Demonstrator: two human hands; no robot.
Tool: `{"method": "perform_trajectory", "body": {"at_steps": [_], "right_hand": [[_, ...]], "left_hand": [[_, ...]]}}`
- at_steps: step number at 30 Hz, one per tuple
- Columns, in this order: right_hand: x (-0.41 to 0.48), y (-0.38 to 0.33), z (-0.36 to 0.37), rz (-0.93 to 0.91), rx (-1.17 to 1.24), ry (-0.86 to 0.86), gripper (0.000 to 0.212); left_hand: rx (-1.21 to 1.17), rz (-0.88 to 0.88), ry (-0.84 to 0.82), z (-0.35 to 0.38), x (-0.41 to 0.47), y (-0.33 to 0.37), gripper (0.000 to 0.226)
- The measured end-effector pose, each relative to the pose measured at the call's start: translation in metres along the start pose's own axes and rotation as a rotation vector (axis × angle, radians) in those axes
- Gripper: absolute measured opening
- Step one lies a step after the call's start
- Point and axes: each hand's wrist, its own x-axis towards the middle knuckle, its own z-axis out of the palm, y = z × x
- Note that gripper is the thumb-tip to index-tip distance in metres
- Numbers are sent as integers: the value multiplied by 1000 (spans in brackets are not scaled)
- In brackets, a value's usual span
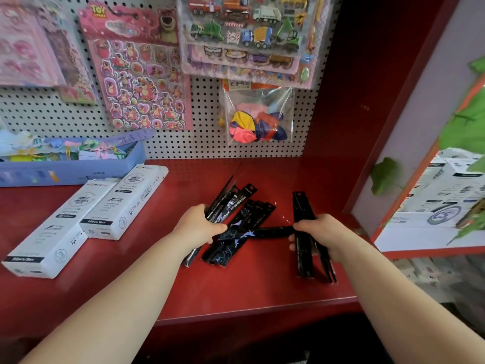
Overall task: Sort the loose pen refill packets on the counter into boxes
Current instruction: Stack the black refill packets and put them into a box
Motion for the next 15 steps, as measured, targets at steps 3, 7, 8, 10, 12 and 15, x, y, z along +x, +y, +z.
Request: {"method": "perform_trajectory", "body": {"at_steps": [3,7,8,10,12,15], "right_hand": [[6,-5,13,-36,57,44,4],[10,-11,35,-26,91,68,25],[13,-13,39,-22,101,66,31],[16,-19,44,-9,123,40,35],[17,-26,49,6,145,7,40],[18,-30,53,25,260,-49,44]], "left_hand": [[-106,-35,-1,0,-2,-3,8],[-172,-70,-15,6,3,2,25],[-156,-85,-38,8,3,4,35],[-144,-96,-90,12,5,7,45],[-172,-99,-104,14,3,10,45],[-233,-134,-83,15,7,9,61]]}}
